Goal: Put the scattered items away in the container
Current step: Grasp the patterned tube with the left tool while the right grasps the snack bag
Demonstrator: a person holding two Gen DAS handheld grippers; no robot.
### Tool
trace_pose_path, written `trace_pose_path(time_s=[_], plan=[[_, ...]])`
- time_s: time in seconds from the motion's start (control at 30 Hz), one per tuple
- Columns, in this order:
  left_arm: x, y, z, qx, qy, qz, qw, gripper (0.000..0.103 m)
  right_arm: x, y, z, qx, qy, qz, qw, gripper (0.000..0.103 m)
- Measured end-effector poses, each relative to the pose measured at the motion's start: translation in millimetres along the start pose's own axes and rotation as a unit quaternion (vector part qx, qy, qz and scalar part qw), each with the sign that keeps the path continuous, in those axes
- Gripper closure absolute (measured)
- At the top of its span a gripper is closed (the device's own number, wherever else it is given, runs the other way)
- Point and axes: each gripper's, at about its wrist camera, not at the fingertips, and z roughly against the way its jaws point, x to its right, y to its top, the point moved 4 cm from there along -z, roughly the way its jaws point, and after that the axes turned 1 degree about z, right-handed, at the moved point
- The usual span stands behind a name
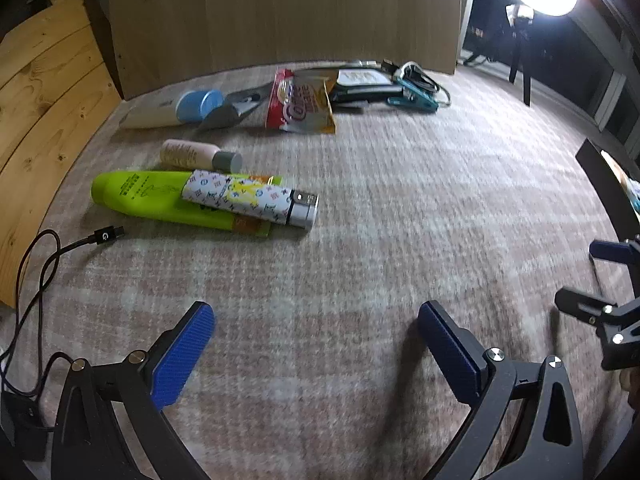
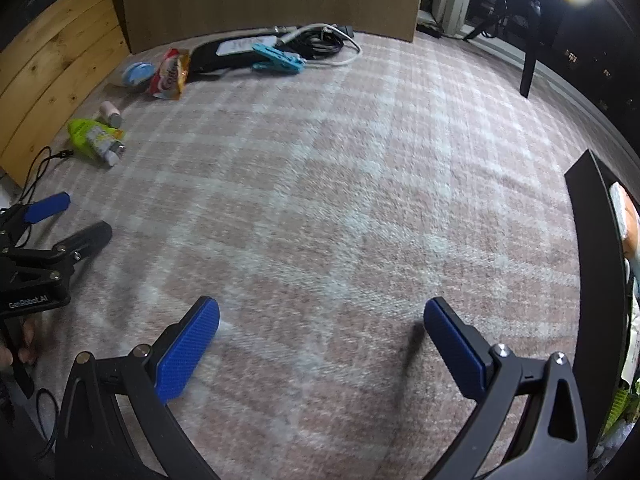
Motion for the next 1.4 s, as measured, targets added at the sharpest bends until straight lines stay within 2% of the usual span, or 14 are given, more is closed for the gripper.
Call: trace_pose_path(time_s=[0.13, 0.2, 0.3, 0.37, 0.5, 0.6, 0.63, 0.67, 0.7, 0.83, 1.03, 1.17, 1.27, 1.4], plan=[[-16.0, -0.1, 4.1, -0.019, 0.004, 0.023, 0.9996, 0.001, -7.3, 9.1, 17.4, 0.027, 0.006, 0.001, 1.000, 0.000], [-29.6, 3.2, 9.8, -0.017, 0.001, 0.043, 0.9989, 0.001, -10.9, 20.0, 22.6, 0.037, 0.025, -0.004, 0.999, 0.001], [-53.1, 14.2, 21.3, -0.004, 0.019, 0.061, 0.9979, 0.001, -18.7, 38.7, 23.6, 0.047, 0.041, -0.009, 0.998, 0.003], [-69.5, 24.3, 26.8, 0.004, 0.030, 0.067, 0.9973, 0.001, -28.4, 55.1, 23.2, 0.055, 0.050, -0.006, 0.997, 0.010], [-101.2, 48.3, 32.5, 0.008, 0.023, 0.087, 0.9959, 0.002, -43.3, 82.8, 26.3, 0.069, 0.067, 0.010, 0.995, 0.016], [-118.9, 67.4, 31.2, 0.007, 0.024, 0.096, 0.9951, 0.004, -55.8, 104.6, 23.1, 0.075, 0.078, 0.030, 0.994, 0.032], [-121.7, 70.5, 33.3, 0.007, 0.020, 0.098, 0.9950, 0.004, -59.3, 111.6, 20.5, 0.071, 0.085, 0.034, 0.993, 0.044], [-124.7, 75.2, 34.1, 0.008, 0.017, 0.100, 0.9948, 0.007, -61.8, 118.1, 17.1, 0.067, 0.094, 0.035, 0.993, 0.049], [-127.9, 79.5, 33.8, 0.009, 0.018, 0.102, 0.9946, 0.010, -63.7, 124.9, 13.5, 0.063, 0.103, 0.034, 0.992, 0.049], [-134.4, 93.0, 30.5, -0.001, 0.014, 0.092, 0.9956, 0.011, -72.7, 145.3, 0.5, 0.056, 0.120, 0.038, 0.990, 0.049], [-140.1, 82.9, 25.9, -0.016, -0.005, 0.099, 0.9950, 0.018, -88.5, 160.3, -15.4, 0.044, 0.129, 0.068, 0.988, 0.049], [-122.9, 72.5, 23.7, -0.027, -0.036, 0.080, 0.9958, 0.023, -104.6, 161.5, -26.7, 0.030, 0.145, 0.107, 0.983, 0.049], [-107.1, 70.8, 18.5, -0.035, -0.035, 0.060, 0.9970, 0.033, -108.9, 163.6, -35.9, 0.023, 0.133, 0.128, 0.982, 0.049], [-83.5, 71.0, 12.4, -0.042, -0.063, 0.097, 0.9924, 0.034, -100.3, 174.1, -49.0, 0.019, 0.142, 0.112, 0.983, 0.049]])
